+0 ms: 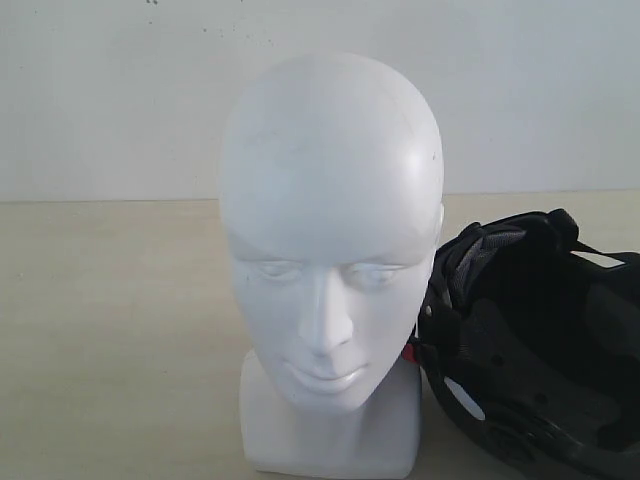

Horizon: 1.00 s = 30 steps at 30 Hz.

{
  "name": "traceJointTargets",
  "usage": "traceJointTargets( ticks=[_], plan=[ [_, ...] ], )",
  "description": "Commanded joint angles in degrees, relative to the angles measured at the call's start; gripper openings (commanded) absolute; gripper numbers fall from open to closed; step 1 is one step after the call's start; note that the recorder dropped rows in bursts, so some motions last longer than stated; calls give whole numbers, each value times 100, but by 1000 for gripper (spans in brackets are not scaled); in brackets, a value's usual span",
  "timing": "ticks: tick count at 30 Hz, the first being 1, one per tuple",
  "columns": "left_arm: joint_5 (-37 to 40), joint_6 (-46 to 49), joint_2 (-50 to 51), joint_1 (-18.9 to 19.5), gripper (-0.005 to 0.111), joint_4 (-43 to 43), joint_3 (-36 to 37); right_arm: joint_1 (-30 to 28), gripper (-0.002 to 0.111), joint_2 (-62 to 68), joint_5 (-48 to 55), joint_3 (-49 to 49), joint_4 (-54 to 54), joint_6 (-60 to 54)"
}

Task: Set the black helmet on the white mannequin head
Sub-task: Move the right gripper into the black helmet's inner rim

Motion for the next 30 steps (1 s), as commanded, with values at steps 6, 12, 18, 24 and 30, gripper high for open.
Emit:
traceJointTargets(
  ticks=[6,12,18,24,30],
  plan=[
    [-58,9,-21,2,4,-9,22,22,0,-28,20,-5,-10,-40],
    [-58,9,-21,2,4,-9,22,22,0,-28,20,-5,-17,-68],
    [-58,9,-21,2,4,-9,22,22,0,-28,-8,-5,-16,-68],
    [-58,9,-21,2,4,-9,22,22,0,-28,-924,-5,-8,-57],
    [-58,9,-21,2,4,-9,22,31,0,-28,-3900,-5,317,783]
  ],
)
